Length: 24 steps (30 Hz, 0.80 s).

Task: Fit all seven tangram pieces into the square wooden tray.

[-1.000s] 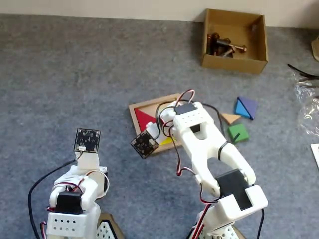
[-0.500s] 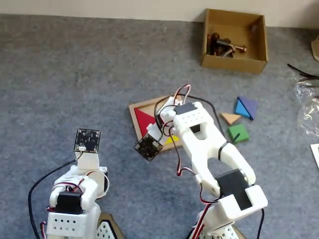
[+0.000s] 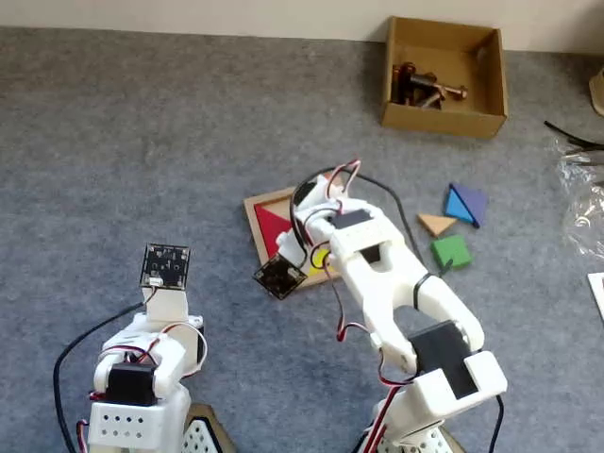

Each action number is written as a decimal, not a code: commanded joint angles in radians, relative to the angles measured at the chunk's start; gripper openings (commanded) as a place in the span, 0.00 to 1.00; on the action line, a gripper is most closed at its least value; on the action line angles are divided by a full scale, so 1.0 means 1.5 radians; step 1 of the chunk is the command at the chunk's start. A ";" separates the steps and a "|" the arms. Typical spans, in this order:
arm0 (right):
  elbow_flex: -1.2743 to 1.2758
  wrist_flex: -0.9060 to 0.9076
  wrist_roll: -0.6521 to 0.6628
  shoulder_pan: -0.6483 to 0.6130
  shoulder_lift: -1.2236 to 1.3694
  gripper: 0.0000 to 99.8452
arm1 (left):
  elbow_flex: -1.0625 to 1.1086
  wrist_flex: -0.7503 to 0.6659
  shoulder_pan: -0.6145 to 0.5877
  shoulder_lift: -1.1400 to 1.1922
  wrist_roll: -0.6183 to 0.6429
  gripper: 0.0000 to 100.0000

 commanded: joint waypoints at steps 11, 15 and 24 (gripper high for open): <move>0.060 -0.148 -0.031 0.007 -0.046 0.03 | 0.013 -0.002 0.011 -0.005 0.004 0.01; 0.059 -0.148 -0.127 0.004 -0.046 0.03 | 0.013 -0.002 0.011 -0.005 0.004 0.01; 0.100 -0.152 -0.199 0.004 -0.047 0.03 | 0.013 -0.002 0.011 -0.005 0.004 0.01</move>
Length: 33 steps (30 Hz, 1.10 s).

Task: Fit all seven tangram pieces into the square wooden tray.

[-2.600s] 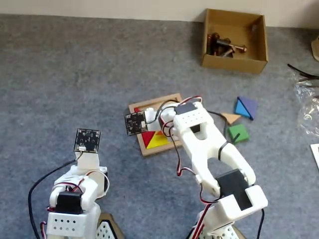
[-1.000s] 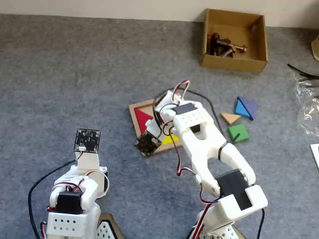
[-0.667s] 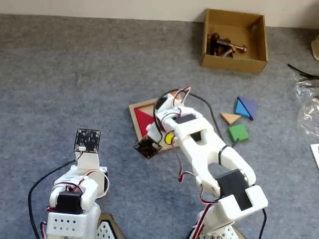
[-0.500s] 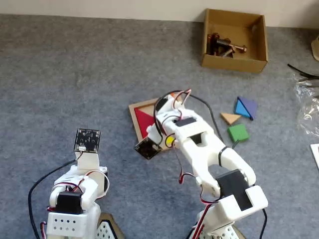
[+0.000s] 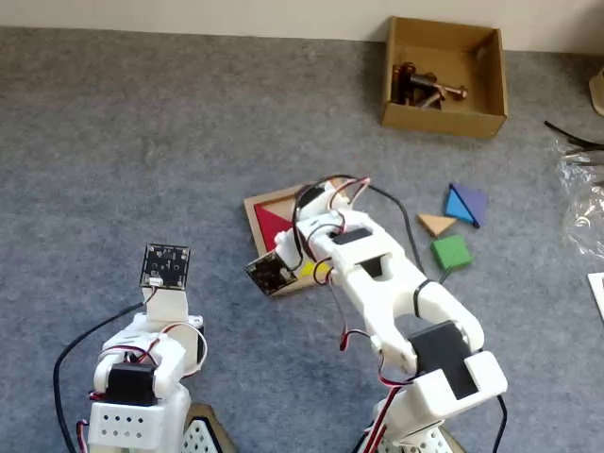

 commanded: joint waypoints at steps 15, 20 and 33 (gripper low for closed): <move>0.008 -0.018 -0.238 -0.006 -0.043 0.03 | 0.013 -0.002 0.011 -0.005 0.004 0.01; 0.008 -0.085 -0.363 -0.004 -0.043 0.03 | 0.013 -0.002 0.011 -0.005 0.004 0.01; 0.040 -0.335 -0.261 -0.002 -0.038 0.03 | 0.013 -0.002 0.011 -0.005 0.004 0.01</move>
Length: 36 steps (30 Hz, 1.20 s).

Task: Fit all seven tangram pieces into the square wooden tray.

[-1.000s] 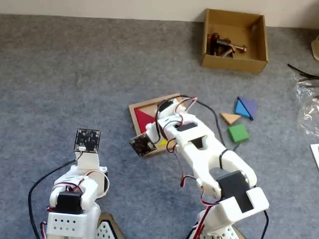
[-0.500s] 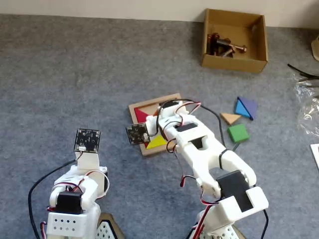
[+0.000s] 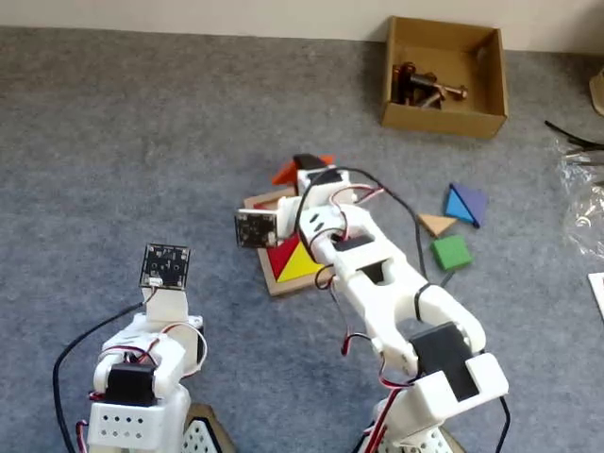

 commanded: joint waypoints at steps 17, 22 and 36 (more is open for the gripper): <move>0.198 -0.238 0.060 -0.002 -0.037 0.03 | 0.013 -0.002 0.011 -0.005 0.004 0.01; 0.241 -0.279 0.060 -0.001 -0.036 0.03 | 0.013 -0.002 0.011 -0.005 0.004 0.01; 0.242 -0.278 0.056 0.001 -0.036 0.11 | 0.013 -0.002 0.011 -0.005 0.004 0.01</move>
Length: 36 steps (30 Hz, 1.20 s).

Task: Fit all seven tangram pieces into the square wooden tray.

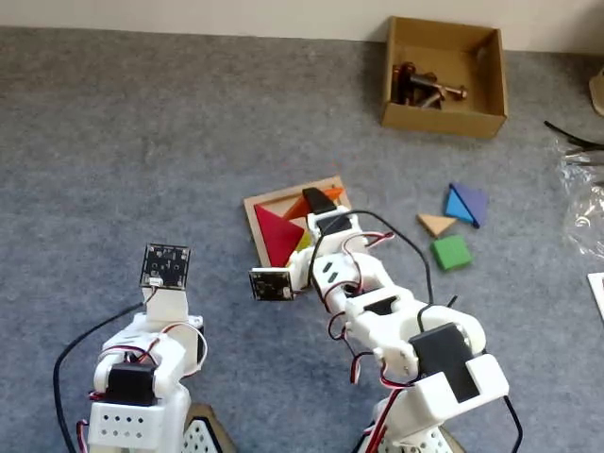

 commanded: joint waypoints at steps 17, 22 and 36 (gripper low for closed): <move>-0.006 -0.014 0.052 0.039 -0.033 0.16 | 0.013 -0.002 0.011 -0.005 0.004 0.01; -0.004 -0.016 0.070 0.052 -0.036 0.16 | 0.013 -0.002 0.011 -0.005 0.004 0.01; -0.083 0.185 -0.223 0.094 -0.105 0.16 | 0.013 -0.002 0.011 -0.005 0.004 0.01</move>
